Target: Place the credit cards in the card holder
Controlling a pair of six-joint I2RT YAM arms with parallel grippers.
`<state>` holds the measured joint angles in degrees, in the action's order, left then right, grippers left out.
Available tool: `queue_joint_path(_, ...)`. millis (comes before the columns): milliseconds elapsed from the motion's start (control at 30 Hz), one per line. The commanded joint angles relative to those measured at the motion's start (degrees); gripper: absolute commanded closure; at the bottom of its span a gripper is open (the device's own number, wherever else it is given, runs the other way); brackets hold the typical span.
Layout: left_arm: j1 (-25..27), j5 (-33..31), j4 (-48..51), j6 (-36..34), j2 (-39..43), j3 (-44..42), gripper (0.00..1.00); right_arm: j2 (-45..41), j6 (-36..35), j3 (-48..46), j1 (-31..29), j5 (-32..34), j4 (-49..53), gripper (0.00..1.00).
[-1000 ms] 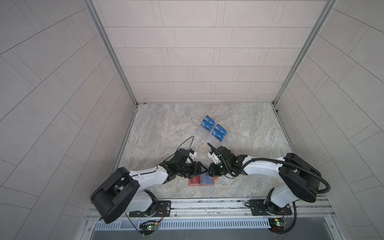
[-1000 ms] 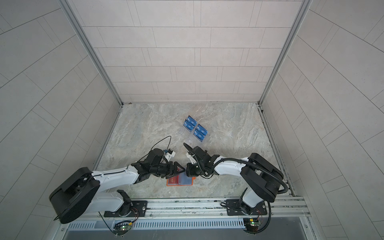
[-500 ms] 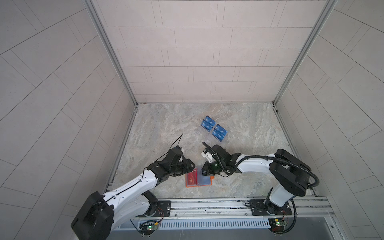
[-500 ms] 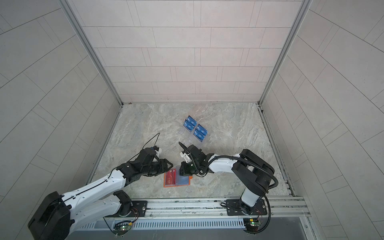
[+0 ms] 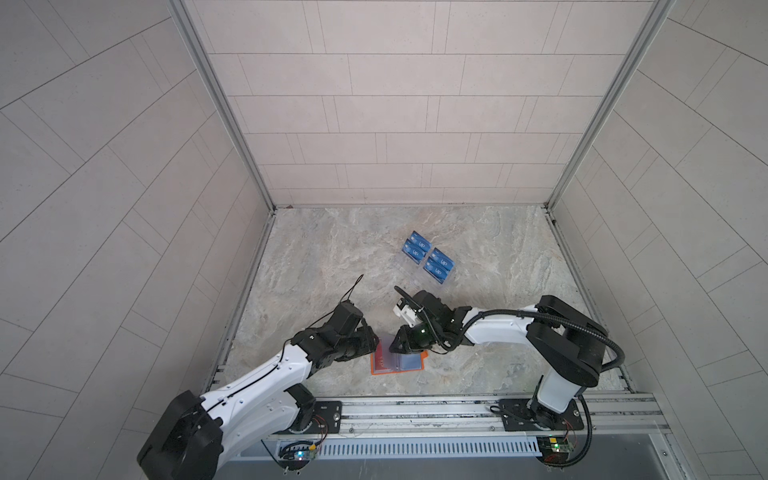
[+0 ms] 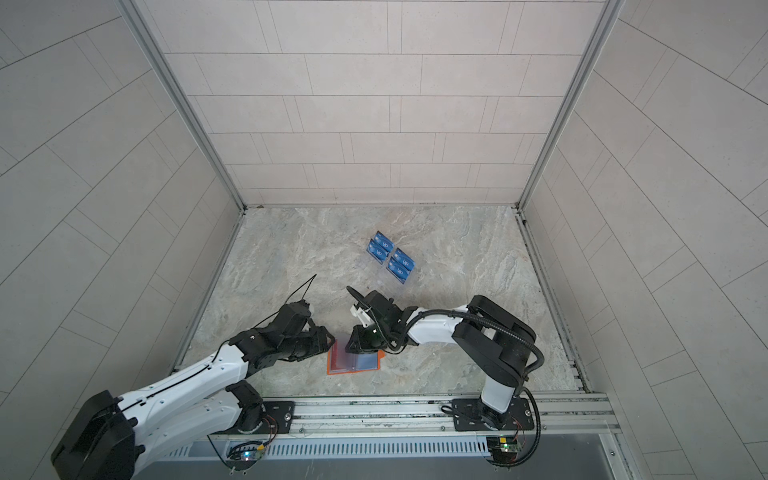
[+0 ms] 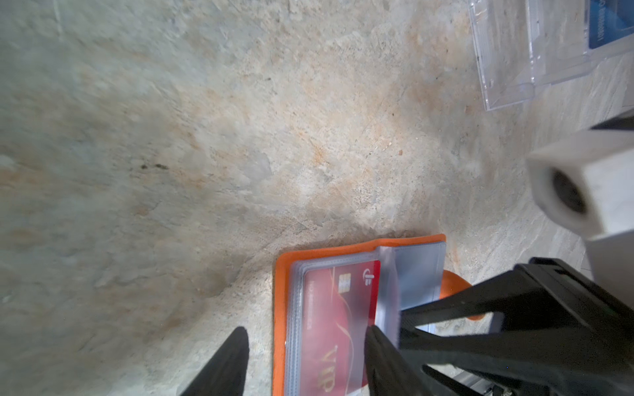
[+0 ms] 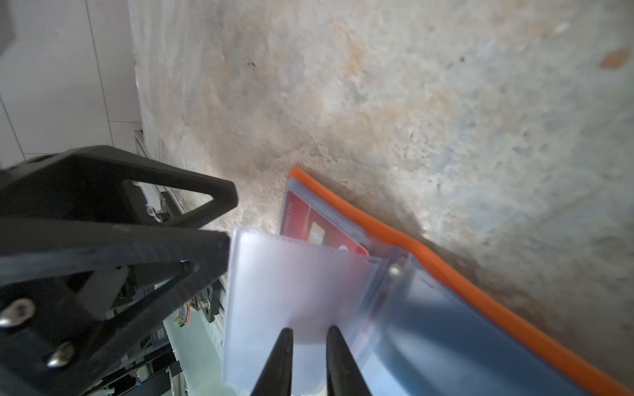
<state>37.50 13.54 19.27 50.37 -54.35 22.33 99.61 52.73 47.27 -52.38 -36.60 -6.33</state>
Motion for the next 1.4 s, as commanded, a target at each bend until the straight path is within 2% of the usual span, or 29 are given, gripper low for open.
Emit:
queue_joint_path(0,-0.2,2.4,-0.2,-1.2,1.0,-1.3,0.37,1.9,0.4,1.0,-0.9,0.8,-1.5,0.80)
queue_joint_path(267,-0.2,5.6,0.7,-2.7,0.4,-2.4,0.38,4.7,2.1,1.9,-1.3,1.7,-4.5,0.80)
queue_joint_path(400,-0.3,-1.7,7.5,-2.1,3.2,-1.8,0.39,4.4,0.5,2.8,-1.6,3.7,-0.3,0.79)
queue_joint_path(500,-0.7,-6.1,13.6,-4.1,7.3,0.8,0.35,4.2,0.2,3.0,-1.8,4.6,0.9,0.78)
queue_joint_path(633,-1.2,-4.3,14.4,-1.9,8.9,1.3,0.36,5.1,0.0,3.4,-2.4,5.5,1.6,0.78)
queue_joint_path(733,-1.2,-1.2,9.3,0.8,10.4,-0.4,0.36,5.6,0.0,4.0,-3.0,7.3,3.6,0.78)
queue_joint_path(800,-1.1,2.1,6.2,0.3,8.6,-1.0,0.37,5.6,0.5,3.9,-3.6,8.4,3.5,0.79)
queue_joint_path(1033,-0.6,4.8,1.8,-0.3,4.1,-1.2,0.46,5.2,0.5,5.6,-5.7,13.3,7.8,0.78)
queue_joint_path(1133,-0.5,6.7,-0.3,-0.4,0.6,-2.5,0.57,3.8,1.9,4.1,-5.8,13.1,5.6,0.77)
queue_joint_path(1200,-0.5,5.9,0.6,-0.7,-1.6,-2.8,0.65,2.7,1.8,4.0,-5.8,12.9,5.7,0.75)
queue_joint_path(1300,-0.5,3.1,2.6,-2.0,-1.4,-3.0,0.69,0.1,0.8,4.0,-5.7,13.5,7.2,0.71)
queue_joint_path(1367,-0.5,2.7,3.1,-2.7,-1.6,-3.1,0.71,-1.4,-0.2,4.2,-5.5,13.3,8.2,0.66)
